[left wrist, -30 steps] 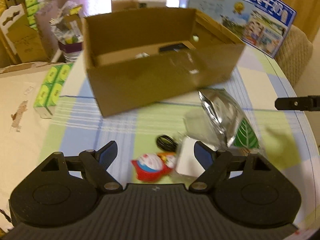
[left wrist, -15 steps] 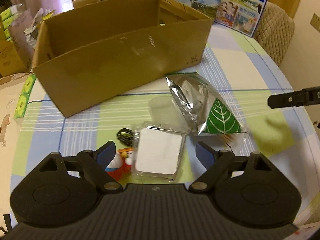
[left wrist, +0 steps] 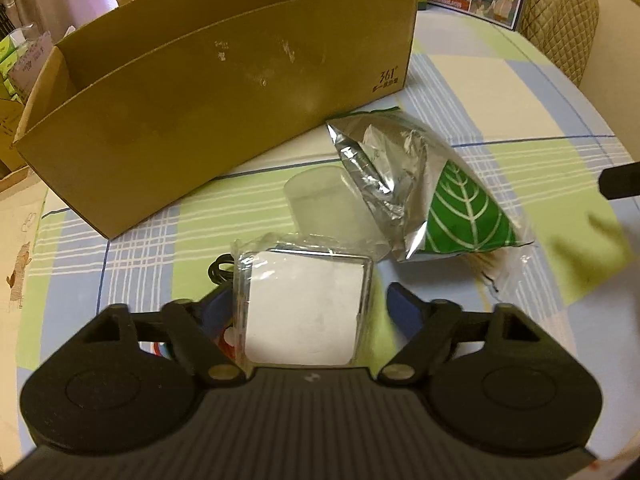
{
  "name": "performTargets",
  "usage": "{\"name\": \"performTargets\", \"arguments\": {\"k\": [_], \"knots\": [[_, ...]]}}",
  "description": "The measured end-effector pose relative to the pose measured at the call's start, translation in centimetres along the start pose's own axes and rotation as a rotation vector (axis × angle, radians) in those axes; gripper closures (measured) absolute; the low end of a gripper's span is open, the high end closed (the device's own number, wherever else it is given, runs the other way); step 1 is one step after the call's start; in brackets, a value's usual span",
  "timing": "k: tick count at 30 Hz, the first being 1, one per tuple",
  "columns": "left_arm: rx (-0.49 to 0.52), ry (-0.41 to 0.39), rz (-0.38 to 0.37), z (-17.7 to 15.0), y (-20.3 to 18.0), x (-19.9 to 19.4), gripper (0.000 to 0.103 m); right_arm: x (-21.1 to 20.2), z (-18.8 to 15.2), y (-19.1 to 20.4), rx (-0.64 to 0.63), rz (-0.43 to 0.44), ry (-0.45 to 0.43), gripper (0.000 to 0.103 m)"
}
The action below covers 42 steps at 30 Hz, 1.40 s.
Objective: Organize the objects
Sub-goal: 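Grasp the clear-wrapped white pack with the left tool while the right tool grasps the foil tea bag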
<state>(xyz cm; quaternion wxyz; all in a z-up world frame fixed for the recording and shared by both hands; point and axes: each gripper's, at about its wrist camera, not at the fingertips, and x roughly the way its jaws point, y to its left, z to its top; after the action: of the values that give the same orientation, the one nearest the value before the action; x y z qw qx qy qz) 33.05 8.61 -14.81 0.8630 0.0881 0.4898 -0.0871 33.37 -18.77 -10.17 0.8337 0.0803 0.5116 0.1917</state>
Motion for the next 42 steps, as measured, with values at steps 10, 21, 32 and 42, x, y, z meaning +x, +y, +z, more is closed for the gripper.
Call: {"name": "performTargets", "arguments": {"k": [10,21,32,42], "knots": [[-0.001,-0.052,-0.007,-0.1,0.5,-1.3,0.045,1.1,0.6,1.5,-0.016,0.050,0.007,0.028],[-0.118,-0.111,-0.016,0.9,3.4,-5.2,0.045,5.0,3.7,6.1,-0.078,0.150,0.015,0.028],[-0.221,-0.147,0.069,1.1,8.6,-6.8,0.045,12.2,6.8,6.9,0.029,0.126,0.108,0.028],[-0.263,-0.122,0.112,0.3,11.3,-6.2,0.045,13.8,7.1,7.4,-0.008,0.082,0.113,0.056]]}}
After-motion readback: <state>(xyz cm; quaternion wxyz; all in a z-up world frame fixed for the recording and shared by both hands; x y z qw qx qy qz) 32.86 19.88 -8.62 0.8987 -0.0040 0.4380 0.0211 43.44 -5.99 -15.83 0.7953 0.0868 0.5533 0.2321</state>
